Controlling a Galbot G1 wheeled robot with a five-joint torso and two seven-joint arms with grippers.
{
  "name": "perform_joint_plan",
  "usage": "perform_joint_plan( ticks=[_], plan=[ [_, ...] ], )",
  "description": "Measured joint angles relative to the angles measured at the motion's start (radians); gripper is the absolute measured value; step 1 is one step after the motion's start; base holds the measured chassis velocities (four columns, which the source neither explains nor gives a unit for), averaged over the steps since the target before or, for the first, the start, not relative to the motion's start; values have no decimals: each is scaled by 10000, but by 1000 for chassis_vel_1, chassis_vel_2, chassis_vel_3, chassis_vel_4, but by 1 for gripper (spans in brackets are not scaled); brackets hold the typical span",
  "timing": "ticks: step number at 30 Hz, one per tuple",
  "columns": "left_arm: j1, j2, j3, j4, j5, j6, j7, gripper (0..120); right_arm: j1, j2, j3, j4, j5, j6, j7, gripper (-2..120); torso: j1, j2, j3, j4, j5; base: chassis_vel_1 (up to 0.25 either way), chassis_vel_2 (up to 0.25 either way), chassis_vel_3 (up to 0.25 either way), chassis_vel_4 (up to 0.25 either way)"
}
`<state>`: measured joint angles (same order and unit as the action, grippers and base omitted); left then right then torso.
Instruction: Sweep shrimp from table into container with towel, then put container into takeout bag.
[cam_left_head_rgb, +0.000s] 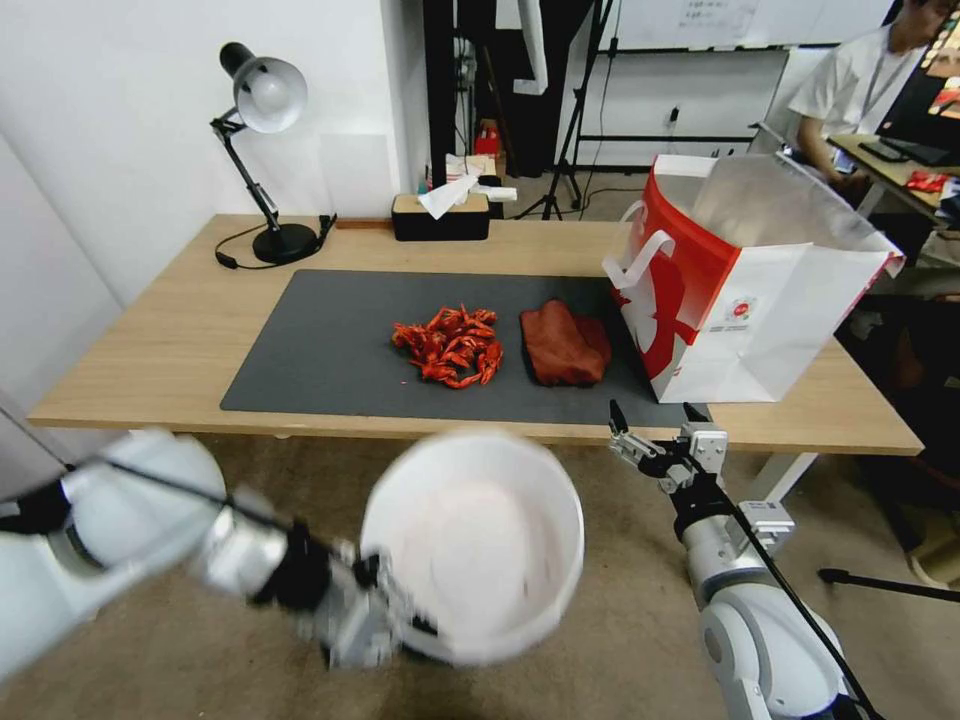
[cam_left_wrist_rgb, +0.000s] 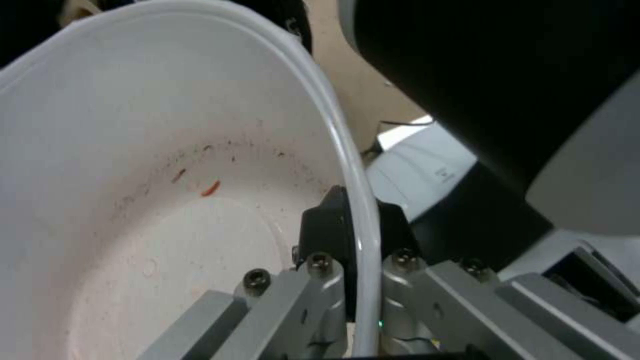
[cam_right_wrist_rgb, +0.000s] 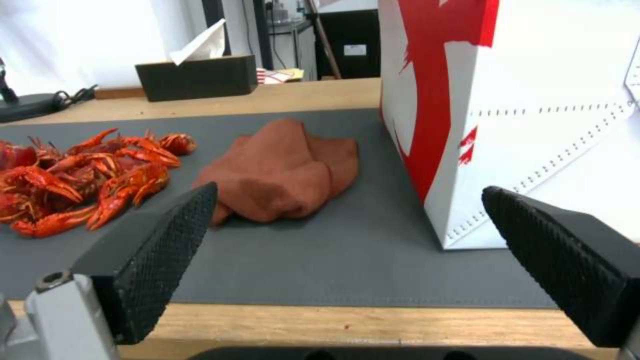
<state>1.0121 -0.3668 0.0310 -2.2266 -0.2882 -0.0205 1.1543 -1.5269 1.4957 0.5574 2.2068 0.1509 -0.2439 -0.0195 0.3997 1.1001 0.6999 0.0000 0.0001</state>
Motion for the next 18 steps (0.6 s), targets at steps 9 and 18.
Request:
perform_joint_plan(
  ticks=[9, 18],
  plan=[
    [-561, -1191, 1051, 2219, 1420, -546, 114, 0, -29, -8, 1, 43, -40, -2, -3, 100, 3, -2, 1, -1, -3, 0, 0, 0, 0],
    [-2172, -2148, 1674, 4266, 1953, -1000, 117, 0, 32, 14, -18, 42, -120, -67, 16, 100, 3, -2, 2, -1, 0, 0, 0, 0, 0]
  ],
)
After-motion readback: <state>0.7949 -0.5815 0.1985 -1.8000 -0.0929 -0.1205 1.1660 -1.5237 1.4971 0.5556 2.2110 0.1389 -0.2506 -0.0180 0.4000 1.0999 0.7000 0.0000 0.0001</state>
